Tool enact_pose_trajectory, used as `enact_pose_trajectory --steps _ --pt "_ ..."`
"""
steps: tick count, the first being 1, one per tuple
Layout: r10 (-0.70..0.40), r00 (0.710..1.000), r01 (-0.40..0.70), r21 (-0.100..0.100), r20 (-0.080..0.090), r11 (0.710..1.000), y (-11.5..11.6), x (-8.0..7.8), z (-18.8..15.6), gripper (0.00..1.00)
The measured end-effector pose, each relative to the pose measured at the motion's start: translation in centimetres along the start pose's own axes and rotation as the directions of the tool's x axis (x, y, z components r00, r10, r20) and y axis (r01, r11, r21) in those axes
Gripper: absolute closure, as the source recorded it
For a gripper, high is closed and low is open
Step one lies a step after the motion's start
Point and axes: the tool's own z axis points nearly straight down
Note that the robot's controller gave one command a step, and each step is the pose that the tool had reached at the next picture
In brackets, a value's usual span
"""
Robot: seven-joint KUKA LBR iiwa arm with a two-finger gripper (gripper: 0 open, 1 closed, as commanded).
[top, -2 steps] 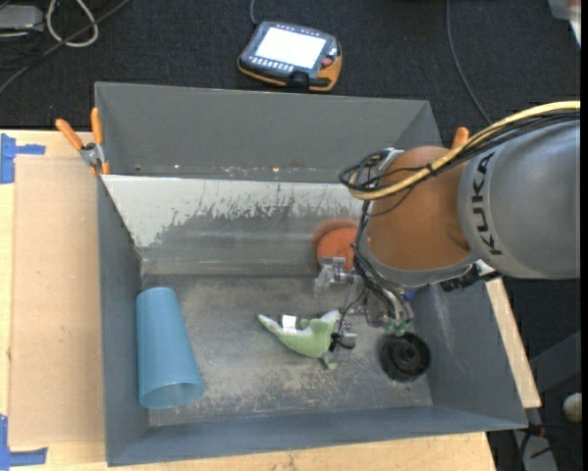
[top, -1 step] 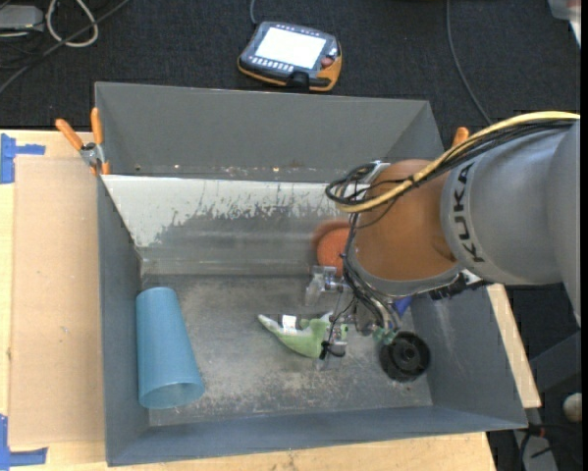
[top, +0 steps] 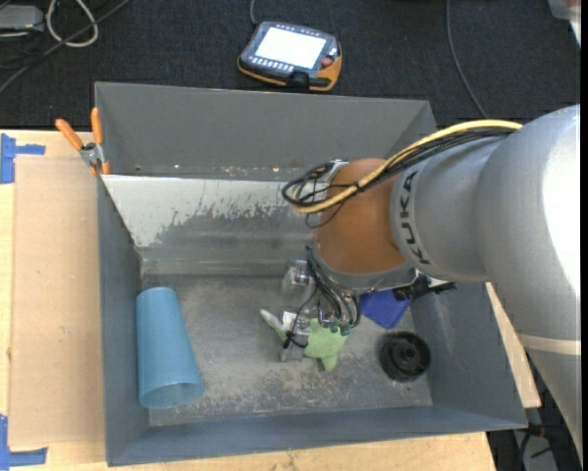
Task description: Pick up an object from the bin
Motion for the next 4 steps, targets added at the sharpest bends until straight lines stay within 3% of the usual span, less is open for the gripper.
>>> enact_pose_trajectory --steps 1,2,3,4 --pt "0.142 0.99 -0.142 -0.001 0.006 0.99 -4.1 3.2 -0.2 1.0" --pt "0.142 0.99 -0.142 -0.001 0.006 0.99 -4.1 3.2 -0.2 1.0" --pt "0.131 0.991 -0.131 0.0 0.003 0.991 -4.8 2.4 -10.6 1.0" --pt "0.14 0.99 -0.14 0.002 -0.005 0.99 -6.5 8.1 -15.6 1.0"
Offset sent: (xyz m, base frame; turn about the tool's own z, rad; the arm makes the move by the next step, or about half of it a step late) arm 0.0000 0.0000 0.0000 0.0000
